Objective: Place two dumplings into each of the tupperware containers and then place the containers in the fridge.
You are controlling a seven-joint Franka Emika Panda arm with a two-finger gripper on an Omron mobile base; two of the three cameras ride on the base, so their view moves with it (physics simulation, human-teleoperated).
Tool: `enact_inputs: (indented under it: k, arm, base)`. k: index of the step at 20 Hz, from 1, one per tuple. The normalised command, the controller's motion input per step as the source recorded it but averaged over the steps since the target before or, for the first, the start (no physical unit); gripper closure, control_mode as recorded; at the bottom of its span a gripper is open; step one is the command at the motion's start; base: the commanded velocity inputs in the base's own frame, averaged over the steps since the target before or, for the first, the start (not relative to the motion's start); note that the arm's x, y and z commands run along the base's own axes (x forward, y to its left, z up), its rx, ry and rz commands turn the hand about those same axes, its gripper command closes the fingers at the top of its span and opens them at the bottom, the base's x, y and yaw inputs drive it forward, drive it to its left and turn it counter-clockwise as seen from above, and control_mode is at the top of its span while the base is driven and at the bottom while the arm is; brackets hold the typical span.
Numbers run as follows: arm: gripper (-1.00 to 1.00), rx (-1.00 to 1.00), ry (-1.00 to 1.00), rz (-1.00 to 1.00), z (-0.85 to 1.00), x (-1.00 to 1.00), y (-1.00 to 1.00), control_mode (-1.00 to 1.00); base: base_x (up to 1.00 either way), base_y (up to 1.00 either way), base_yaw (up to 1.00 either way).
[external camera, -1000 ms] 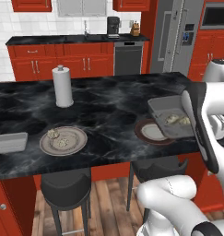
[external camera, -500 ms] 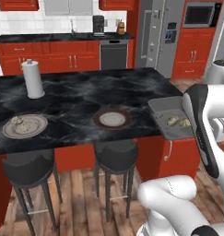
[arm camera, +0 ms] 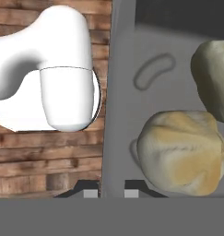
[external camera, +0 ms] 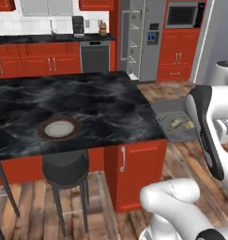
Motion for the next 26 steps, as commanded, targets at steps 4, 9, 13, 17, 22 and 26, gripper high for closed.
enact_inputs:
  k: [4, 9, 13, 17, 22, 26]
  arm:
    - [1.00, 0.00, 0.00, 0.00, 0.00, 0.00, 0.00, 1.00]
    - [1.00, 0.00, 0.00, 0.00, 0.00, 0.00, 0.00, 1.00]
    - [1.00, 0.00, 0.00, 0.00, 0.00, 0.00, 0.00, 1.00]
    - [1.00, 0.00, 0.00, 0.00, 0.00, 0.00, 0.00, 1.00]
    - [1.00, 0.00, 0.00, 0.00, 0.00, 0.00, 0.00, 1.00]
    - [1.00, 0.00, 0.00, 0.00, 0.00, 0.00, 0.00, 1.00]
  base:
    - [0.55, -1.00, -0.02]
    - [0.63, -1.00, -0.01]
    - [0.57, -1.00, 0.00]
    - [0.37, -1.00, 0.00]
    - [0.27, -1.00, 0.00]
    - [0.33, -0.96, -0.04]
